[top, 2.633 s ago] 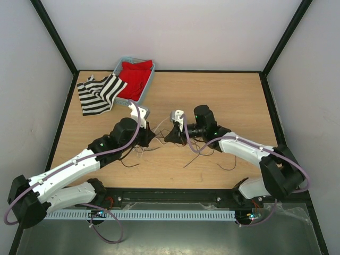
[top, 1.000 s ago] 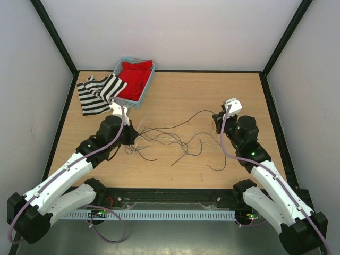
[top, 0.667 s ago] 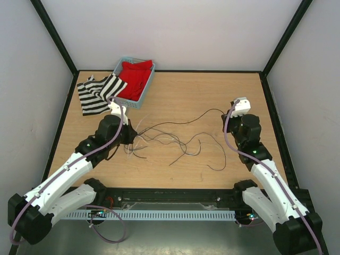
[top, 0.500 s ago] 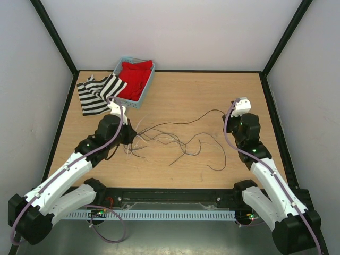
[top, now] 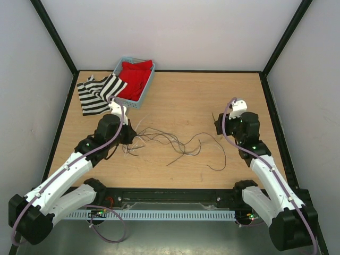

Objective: Zip-tie the wires
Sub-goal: Adjust the cable at the center of the board.

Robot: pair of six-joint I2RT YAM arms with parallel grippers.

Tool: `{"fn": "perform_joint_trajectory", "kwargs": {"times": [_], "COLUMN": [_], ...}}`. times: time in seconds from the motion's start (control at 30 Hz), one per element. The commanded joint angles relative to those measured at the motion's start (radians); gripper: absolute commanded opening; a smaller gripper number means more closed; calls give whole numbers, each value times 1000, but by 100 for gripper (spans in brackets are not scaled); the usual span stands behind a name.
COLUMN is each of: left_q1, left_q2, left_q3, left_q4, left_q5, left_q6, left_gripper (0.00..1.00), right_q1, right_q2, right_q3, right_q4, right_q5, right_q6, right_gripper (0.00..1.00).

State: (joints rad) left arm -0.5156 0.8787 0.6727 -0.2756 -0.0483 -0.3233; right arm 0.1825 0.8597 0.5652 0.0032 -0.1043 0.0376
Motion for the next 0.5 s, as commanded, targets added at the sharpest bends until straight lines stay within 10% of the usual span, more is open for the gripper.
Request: {"fn": "perform_joint_trajectory", "kwargs": {"times": [0.0, 0.27, 0.47], "left_q1": [7, 7, 6], "left_q2": [13, 33, 27], "left_q3": [54, 79, 77], "left_q4": [10, 11, 11], "left_q5": [20, 55, 66], "left_q6": [56, 64, 53], "left_gripper": [0, 0, 0], "right_q1": [-4, 32, 295], "right_q2": [-81, -83, 79], "right_q3": [3, -78, -23], "right_q4": [-4, 455, 541], "right_q5": [-131, -583, -562], "right_q6": [-32, 240, 188], "right_gripper": [73, 68, 65]}}
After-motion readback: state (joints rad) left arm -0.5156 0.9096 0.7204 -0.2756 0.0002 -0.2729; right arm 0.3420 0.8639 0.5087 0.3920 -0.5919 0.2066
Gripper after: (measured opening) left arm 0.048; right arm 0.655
